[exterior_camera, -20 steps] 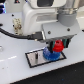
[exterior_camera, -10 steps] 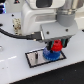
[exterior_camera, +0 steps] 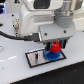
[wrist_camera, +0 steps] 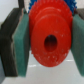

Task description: Insert the blue gear onto the right peg, followed by the red gear

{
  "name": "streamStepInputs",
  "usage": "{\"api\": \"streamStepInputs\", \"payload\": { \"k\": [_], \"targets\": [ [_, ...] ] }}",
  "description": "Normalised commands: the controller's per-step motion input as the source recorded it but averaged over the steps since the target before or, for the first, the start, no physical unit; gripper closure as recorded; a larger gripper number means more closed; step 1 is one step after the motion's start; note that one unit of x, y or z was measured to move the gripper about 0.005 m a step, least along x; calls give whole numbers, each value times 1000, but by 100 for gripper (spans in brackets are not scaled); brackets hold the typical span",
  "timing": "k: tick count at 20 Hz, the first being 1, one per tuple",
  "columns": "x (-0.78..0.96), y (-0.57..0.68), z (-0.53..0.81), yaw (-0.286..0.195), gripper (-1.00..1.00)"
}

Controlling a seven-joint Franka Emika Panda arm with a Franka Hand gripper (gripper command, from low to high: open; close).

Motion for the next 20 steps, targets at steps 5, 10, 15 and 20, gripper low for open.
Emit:
{"api": "streamStepInputs", "payload": {
  "k": [5,10,15,20],
  "targets": [
    [45,-59,297,0,100],
    [68,-129,192,0,100],
    [223,-140,43,0,100],
    [218,-98,-130,0,100]
  ]
}}
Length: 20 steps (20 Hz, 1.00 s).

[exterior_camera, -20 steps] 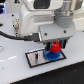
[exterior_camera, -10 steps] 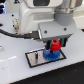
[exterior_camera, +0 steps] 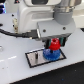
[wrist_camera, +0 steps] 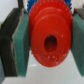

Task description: Insert the blue gear onto the right peg, followed by the red gear

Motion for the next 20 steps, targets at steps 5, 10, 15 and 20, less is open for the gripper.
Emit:
{"api": "streamStepInputs", "payload": {
  "k": [5,10,15,20],
  "targets": [
    [207,-106,-218,0,100],
    [132,-131,-126,0,100],
    [189,-3,213,0,100],
    [79,-34,-54,0,-100]
  ]
}}
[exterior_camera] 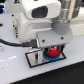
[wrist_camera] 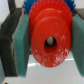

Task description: Insert the blue gear onto the right peg, followed by the red gear

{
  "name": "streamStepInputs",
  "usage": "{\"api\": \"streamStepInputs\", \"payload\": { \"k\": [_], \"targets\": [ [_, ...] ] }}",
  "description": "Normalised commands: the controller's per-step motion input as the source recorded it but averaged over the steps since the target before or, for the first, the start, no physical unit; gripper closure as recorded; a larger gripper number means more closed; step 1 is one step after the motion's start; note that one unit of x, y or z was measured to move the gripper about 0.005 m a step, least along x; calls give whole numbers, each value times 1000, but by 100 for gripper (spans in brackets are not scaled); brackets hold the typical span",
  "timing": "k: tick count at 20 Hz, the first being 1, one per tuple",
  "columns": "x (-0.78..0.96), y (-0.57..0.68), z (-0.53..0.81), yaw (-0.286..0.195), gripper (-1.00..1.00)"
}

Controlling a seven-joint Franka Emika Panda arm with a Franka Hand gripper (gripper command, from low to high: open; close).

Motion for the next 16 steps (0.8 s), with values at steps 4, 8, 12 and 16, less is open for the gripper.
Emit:
{"api": "streamStepInputs", "payload": {
  "k": [4,8,12,16],
  "targets": [
    [-5,-121,-321,0,-100],
    [0,33,497,0,-100],
    [11,144,732,0,-100],
    [-5,209,782,0,-100]
  ]
}}
